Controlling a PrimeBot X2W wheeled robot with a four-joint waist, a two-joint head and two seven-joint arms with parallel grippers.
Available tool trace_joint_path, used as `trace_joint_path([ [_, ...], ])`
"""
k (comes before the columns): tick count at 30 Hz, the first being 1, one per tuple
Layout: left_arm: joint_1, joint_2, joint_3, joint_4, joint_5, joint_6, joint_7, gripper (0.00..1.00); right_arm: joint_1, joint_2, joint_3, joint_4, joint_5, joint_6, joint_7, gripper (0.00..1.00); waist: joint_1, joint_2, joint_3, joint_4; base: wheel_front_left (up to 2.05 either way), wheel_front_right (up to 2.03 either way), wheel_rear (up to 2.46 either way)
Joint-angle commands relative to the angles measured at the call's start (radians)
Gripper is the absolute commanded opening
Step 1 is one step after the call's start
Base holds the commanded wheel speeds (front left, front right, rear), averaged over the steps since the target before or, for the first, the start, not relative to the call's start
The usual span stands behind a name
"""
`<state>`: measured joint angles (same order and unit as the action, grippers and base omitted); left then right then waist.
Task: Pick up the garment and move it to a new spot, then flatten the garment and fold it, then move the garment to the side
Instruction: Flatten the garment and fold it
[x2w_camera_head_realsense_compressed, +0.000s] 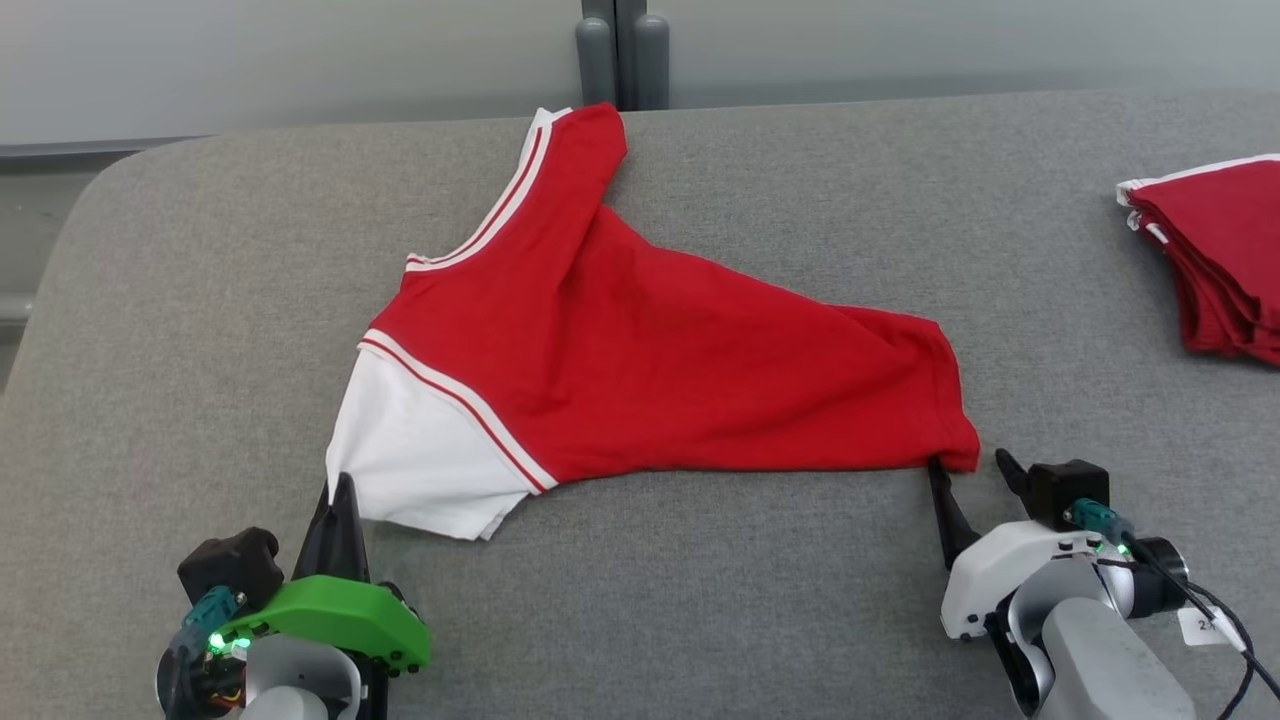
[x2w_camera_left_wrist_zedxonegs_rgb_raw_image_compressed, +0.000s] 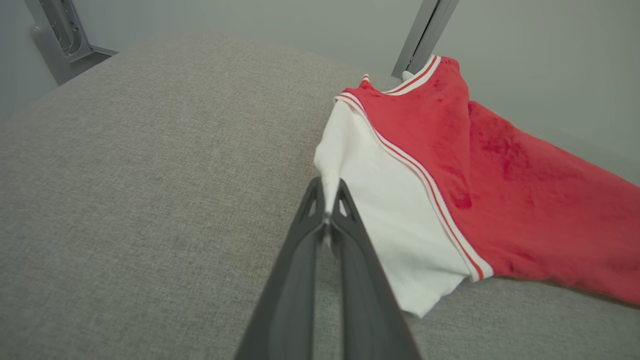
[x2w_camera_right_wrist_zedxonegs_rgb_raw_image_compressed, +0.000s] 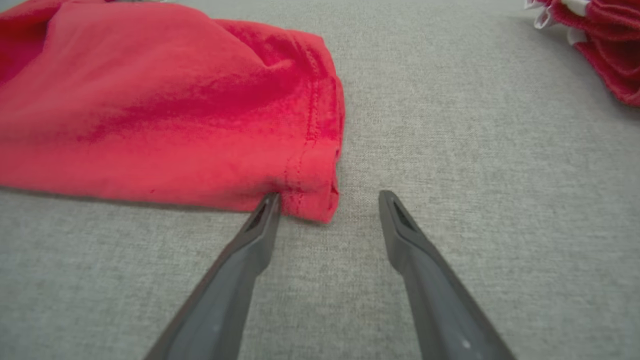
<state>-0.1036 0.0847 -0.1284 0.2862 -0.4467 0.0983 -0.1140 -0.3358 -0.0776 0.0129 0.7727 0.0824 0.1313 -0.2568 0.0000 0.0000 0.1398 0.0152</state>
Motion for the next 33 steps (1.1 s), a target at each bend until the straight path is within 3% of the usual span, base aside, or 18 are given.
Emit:
trace_joint_path([
  [1, 0.006, 0.003, -0.002, -0.007, 0.003, 0.005, 0.003, 0.0, -0.023, -0.008, 0.011, 0.033, 0.0, -0.001, -0.003, 1.0, 0.0, 0.0, 0.007, 0.009, 0.0, 0.0, 0.0],
  [4, 0.007, 0.004, -0.006, -0.012, 0.004, 0.007, 0.006, 0.0, -0.056, -0.011, 0.034, 0.085, 0.014, -0.001, -0.005, 1.0, 0.0, 0.0, 0.01, 0.014, 0.0, 0.0, 0.0],
  [5, 0.007, 0.006, -0.005, -0.014, 0.003, 0.009, 0.005, 0.0, -0.065, -0.014, 0.042, 0.1, 0.018, -0.001, -0.005, 0.91, 0.0, 0.0, 0.012, 0.014, 0.0, 0.0, 0.0],
  [7, 0.008, 0.009, -0.004, -0.016, 0.002, 0.01, 0.002, 0.0, -0.08, -0.018, 0.055, 0.122, 0.027, -0.001, -0.005, 0.58, 0.0, 0.0, 0.013, 0.014, 0.0, 0.0, 0.0],
  [8, 0.008, 0.01, -0.004, -0.017, 0.002, 0.011, 0.0, 0.0, -0.086, -0.019, 0.061, 0.129, 0.033, -0.001, -0.005, 0.47, 0.0, 0.0, 0.013, 0.013, 0.0, 0.0, 0.0],
  [11, 0.008, 0.011, -0.003, -0.02, -0.001, 0.014, -0.005, 0.0, -0.102, -0.022, 0.086, 0.155, 0.058, -0.001, -0.006, 0.29, 0.0, 0.0, 0.014, 0.009, 0.0, 0.0, 0.0],
  [12, 0.007, 0.012, -0.004, -0.021, -0.001, 0.015, -0.007, 0.0, -0.106, -0.025, 0.093, 0.16, 0.065, -0.001, -0.005, 0.2, 0.0, 0.0, 0.014, 0.008, 0.0, 0.0, 0.0],
  [13, 0.006, 0.012, -0.004, -0.022, -0.002, 0.015, -0.01, 0.0, -0.111, -0.026, 0.1, 0.161, 0.075, -0.001, -0.005, 0.03, 0.0, 0.0, 0.014, 0.006, 0.0, 0.0, 0.0],
  [22, -0.002, 0.014, -0.002, -0.05, -0.011, 0.003, -0.051, 0.0, -0.065, -0.034, 0.137, 0.02, 0.207, -0.001, -0.007, 0.0, 0.0, 0.0, -0.011, -0.021, 0.0, 0.0, 0.0],
  [33, 0.001, -0.016, 0.016, -0.286, -0.128, -0.04, -0.088, 0.0, 0.054, -0.112, 0.189, -0.41, 0.45, -0.001, 0.006, 0.0, 0.0, 0.0, -0.111, -0.084, 0.0, 0.0, 0.0],
])
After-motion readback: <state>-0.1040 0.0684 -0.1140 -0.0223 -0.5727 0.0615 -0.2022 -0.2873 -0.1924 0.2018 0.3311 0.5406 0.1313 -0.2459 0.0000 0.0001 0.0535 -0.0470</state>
